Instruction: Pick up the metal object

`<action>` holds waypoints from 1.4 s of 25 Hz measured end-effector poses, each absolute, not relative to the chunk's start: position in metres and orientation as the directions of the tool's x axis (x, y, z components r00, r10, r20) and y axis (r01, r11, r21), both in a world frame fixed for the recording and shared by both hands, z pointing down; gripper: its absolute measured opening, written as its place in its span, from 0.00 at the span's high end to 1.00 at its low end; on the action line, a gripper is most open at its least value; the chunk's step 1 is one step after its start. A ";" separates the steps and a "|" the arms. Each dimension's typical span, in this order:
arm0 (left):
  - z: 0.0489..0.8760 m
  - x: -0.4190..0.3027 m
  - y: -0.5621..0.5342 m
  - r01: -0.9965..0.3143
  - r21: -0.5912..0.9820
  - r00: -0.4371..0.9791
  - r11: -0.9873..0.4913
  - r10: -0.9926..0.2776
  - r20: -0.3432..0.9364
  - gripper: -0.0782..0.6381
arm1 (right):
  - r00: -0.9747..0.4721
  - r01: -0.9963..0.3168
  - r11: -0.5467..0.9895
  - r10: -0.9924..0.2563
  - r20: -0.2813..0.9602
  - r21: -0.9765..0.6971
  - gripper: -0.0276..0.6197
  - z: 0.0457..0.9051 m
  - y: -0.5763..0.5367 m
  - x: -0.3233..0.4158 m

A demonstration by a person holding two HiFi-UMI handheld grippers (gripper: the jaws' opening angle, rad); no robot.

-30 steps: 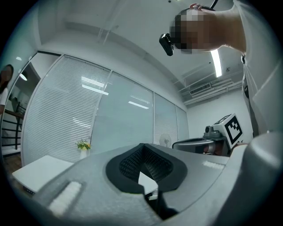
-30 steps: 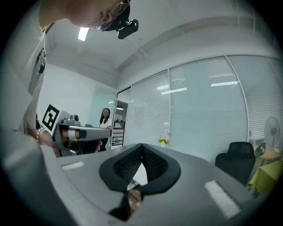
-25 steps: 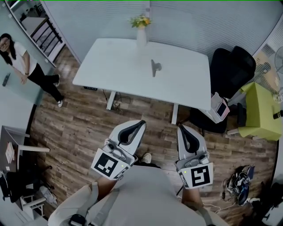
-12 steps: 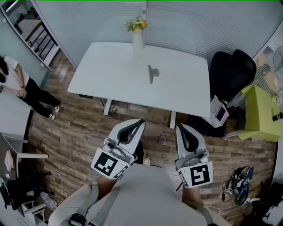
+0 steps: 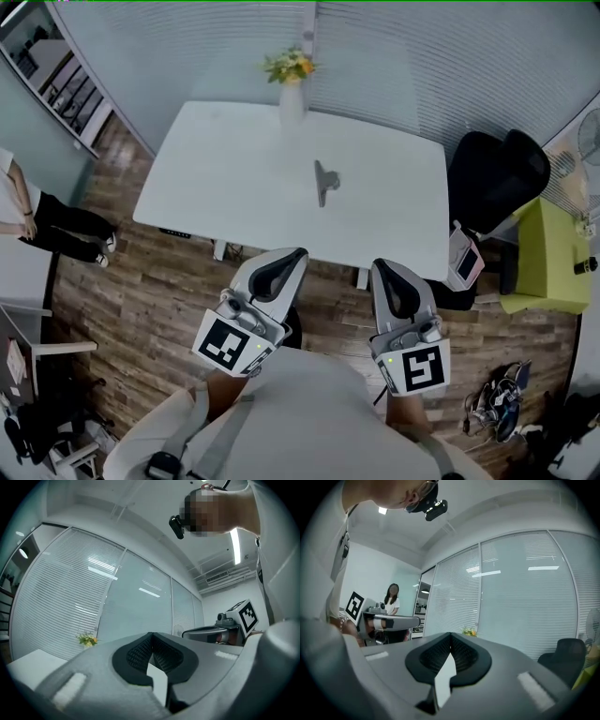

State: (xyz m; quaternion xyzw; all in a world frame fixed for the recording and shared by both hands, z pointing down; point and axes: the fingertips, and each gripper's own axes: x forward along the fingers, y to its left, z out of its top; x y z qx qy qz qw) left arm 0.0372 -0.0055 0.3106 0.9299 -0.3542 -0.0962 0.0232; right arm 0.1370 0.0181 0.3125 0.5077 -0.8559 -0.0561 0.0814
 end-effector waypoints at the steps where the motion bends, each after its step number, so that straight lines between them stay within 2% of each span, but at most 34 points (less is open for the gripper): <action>1: 0.310 0.035 -0.019 -0.653 0.113 0.732 -0.749 -0.662 -0.162 0.89 | -0.471 -0.860 0.478 -0.878 0.084 0.180 0.95 0.312 0.004 0.134; 12: 0.313 0.009 -0.172 -0.642 0.111 0.741 -0.758 -0.651 -0.161 0.89 | -0.458 -0.874 0.465 -0.885 0.080 0.142 0.95 0.307 -0.148 0.102; 16: 0.313 0.005 -0.209 -0.632 0.110 0.751 -0.767 -0.642 -0.157 0.89 | -0.460 -0.867 0.466 -0.885 0.076 0.179 0.95 0.310 -0.187 0.098; 35: 0.341 0.015 -0.261 -0.630 0.128 0.758 -0.766 -0.642 -0.114 0.89 | -0.434 -0.879 0.447 -0.894 0.108 0.166 0.95 0.338 -0.241 0.115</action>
